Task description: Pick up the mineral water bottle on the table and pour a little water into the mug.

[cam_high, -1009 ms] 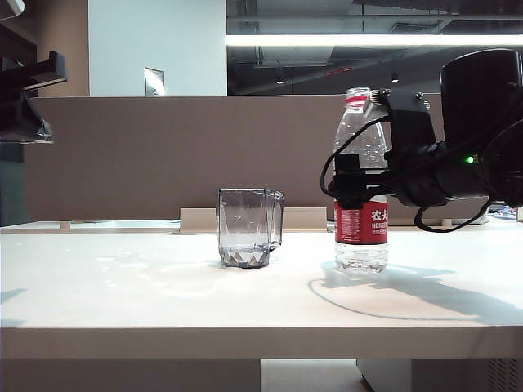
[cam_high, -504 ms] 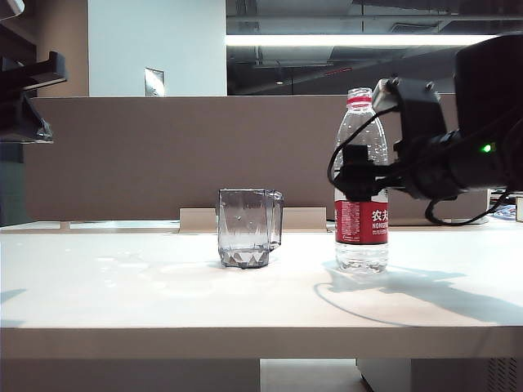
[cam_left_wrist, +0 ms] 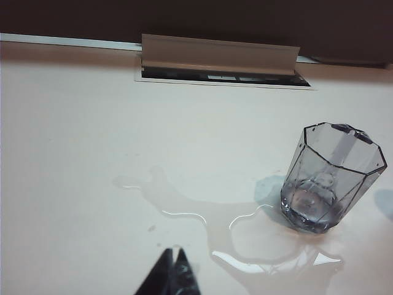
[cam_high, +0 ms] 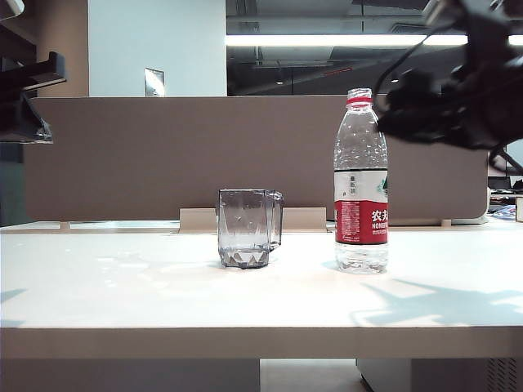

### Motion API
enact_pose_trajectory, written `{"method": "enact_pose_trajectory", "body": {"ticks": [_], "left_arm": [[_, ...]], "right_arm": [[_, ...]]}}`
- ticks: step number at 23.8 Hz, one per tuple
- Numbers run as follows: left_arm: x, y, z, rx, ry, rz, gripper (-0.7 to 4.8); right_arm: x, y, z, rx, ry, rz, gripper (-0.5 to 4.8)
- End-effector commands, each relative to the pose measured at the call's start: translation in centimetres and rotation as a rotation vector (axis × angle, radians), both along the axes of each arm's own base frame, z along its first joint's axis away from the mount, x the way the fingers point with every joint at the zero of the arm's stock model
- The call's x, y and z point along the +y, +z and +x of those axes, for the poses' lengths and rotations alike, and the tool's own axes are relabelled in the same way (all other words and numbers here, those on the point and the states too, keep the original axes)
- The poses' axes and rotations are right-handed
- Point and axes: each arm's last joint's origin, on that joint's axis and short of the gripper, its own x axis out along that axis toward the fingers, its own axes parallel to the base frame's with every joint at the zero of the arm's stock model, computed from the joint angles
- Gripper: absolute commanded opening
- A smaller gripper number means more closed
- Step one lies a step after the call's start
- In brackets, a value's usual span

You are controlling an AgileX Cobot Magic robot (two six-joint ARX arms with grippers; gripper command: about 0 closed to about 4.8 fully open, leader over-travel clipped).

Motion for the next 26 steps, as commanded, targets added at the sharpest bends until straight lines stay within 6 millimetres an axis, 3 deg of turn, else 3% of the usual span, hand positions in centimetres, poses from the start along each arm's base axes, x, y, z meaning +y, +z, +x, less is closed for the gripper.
{"method": "enact_pose_trajectory", "body": {"ticks": [1, 3, 9, 16, 19, 26], "left_arm": [[0.0, 0.2, 0.0, -0.014, 0.003, -0.005, -0.02], [0.0, 0.3, -0.1, -0.025, 0.003, -0.009, -0.02], [0.5, 1.4, -1.2, -0.062, 0.003, -0.024, -0.02], [1.5, 3.5, -3.7, -0.187, 0.003, -0.075, -0.02], [2.0, 4.5, -4.7, -0.263, 0.008, -0.105, -0.02], [4.6, 6.2, -7.2, -0.459, 0.142, -0.14, -0.02]], "right_arm": [[-0.5, 0.2, -1.2, 0.087, 0.0, -0.034, 0.6], [-0.8, 0.9, -2.0, 0.108, 0.006, -0.043, -0.08], [-1.1, 1.4, -3.0, 0.132, 0.046, -0.049, -0.07], [-1.3, 0.2, -3.6, 0.146, 0.047, -0.045, -0.06], [-1.5, -0.3, -4.0, 0.16, 0.033, 0.04, -0.07], [-1.9, -1.0, -4.1, 0.168, -0.06, 0.042, -0.06]]}}
